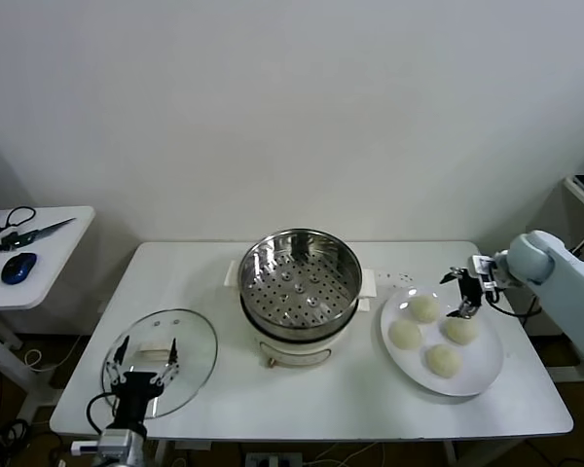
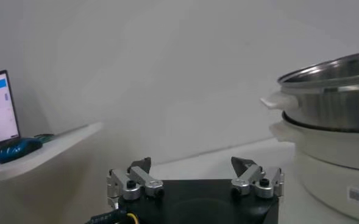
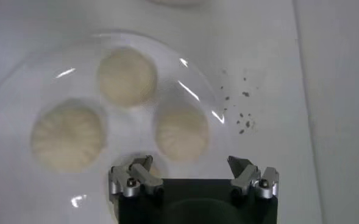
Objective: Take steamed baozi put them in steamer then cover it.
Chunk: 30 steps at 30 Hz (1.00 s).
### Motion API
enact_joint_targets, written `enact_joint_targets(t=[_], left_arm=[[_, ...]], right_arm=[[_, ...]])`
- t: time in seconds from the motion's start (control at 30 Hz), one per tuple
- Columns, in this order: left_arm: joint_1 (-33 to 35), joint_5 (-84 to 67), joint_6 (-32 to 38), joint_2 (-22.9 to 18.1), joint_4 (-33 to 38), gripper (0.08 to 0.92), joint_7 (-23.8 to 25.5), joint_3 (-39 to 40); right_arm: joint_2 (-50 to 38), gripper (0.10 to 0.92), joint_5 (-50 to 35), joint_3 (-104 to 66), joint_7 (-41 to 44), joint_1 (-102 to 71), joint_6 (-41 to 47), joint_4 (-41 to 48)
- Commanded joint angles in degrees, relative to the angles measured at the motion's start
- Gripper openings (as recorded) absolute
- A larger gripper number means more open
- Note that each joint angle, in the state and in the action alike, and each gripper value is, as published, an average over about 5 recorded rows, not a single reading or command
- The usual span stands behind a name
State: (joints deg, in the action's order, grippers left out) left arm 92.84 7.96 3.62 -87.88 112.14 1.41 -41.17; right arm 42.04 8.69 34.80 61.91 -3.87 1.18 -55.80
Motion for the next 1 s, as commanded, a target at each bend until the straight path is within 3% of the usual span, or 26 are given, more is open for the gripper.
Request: enact_joint_targets(t=[0.03, 0.83, 1.0], left_arm=[[-0.10, 0.04, -0.07, 0.18, -0.65, 0.823, -0.02, -0.58], [-0.90, 0.41, -0.20, 0.44, -2.45, 0.823, -0.11, -1.10], [-0.83, 0.44, -0.12, 0.38, -2.50, 0.823, -0.17, -1.10]], right_arm=[[6.37, 0.823, 1.79, 10.07, 1.63, 6.62, -0.29, 7.91], [11.33, 0.821, 4.74, 5.85, 1.29, 2.94, -2.14, 13.32], [11.29, 0.779, 4.64, 5.47, 1.37, 2.83, -2.30, 13.19]])
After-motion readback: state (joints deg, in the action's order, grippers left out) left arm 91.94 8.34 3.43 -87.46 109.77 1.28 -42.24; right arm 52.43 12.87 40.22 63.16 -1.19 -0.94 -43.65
